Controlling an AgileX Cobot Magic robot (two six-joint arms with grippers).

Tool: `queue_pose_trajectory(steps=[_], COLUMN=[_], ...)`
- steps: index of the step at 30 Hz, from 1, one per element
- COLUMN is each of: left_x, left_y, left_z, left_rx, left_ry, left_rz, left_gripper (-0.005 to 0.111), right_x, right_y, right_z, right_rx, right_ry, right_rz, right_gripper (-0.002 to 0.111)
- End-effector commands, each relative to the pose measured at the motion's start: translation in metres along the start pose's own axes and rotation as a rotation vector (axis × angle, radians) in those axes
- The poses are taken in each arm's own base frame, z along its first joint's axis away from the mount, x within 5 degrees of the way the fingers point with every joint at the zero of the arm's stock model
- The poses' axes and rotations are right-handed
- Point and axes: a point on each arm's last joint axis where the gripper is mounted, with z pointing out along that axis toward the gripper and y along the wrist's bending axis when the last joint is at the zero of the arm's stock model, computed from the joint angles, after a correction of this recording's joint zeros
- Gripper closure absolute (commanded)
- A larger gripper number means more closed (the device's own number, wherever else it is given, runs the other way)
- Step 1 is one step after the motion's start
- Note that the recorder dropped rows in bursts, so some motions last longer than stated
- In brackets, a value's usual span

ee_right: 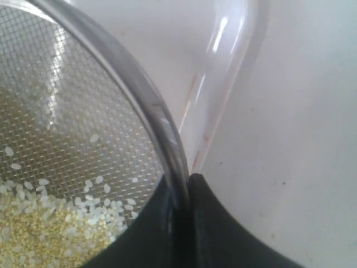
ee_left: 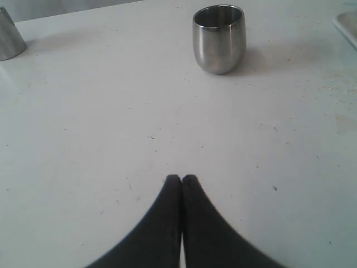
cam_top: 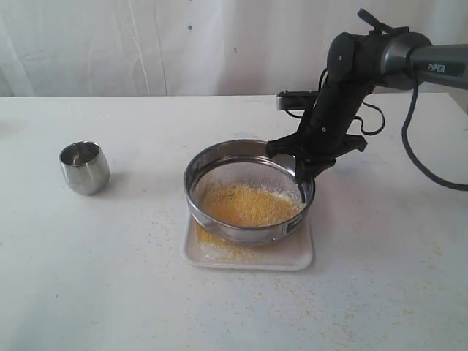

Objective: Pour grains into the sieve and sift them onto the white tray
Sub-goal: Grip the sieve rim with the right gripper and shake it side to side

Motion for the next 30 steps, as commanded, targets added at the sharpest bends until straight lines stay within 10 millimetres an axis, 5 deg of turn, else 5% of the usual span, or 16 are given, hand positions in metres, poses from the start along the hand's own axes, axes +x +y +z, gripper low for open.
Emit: queue_pose_trajectory(steps=[1,5,10,14,18,23,26,30], left_x=[0.001,0.001,0.001,0.001,0.001,0.001,0.001,0.001], left_y=[-0.001,-0.001,-0.001,-0.001,-0.001,-0.001,-0.001,-0.001], left_z=[0.000,0.000,0.000,0.000,0.000,0.000,0.000,0.000], left_rx=[0.008,0.008,0.008,0.008,0.008,0.008,0.008,0.008], left_ry=[0.002,0.002,0.002,0.002,0.002,0.002,0.002,0.002], left_rz=[-0.010,-0.010,-0.010,-0.010,-0.010,-0.010,-0.010,-0.010], left_gripper=[0.107,0.107,0.107,0.107,0.107,0.107,0.107,0.107], right_x=[0.006,-0.008,0.008,-0.004,0.012,-0.003,0.007,0.011], right_y=[-0.001,-0.004,0.007,0.007,0.011,0.004,-0.001,0.004], right_z=[-0.008,-0.009,-0.006,-0.005,-0.004,-0.005,-0.005,-0.003], right_rx=[-0.014,0.006,-0.071,-0.033,-0.061,0.002,-0.008,-0.009], right_ry=[0.045,-0.101,0.064,-0.081,0.089,-0.066,0.037,0.070], right_rz=[0.030,0.009,0.021,-0.044,0.016,-0.039,0.088,0.003], right_gripper=[0.108,0.108,0.108,0.108,0.108,0.108,0.108,0.108])
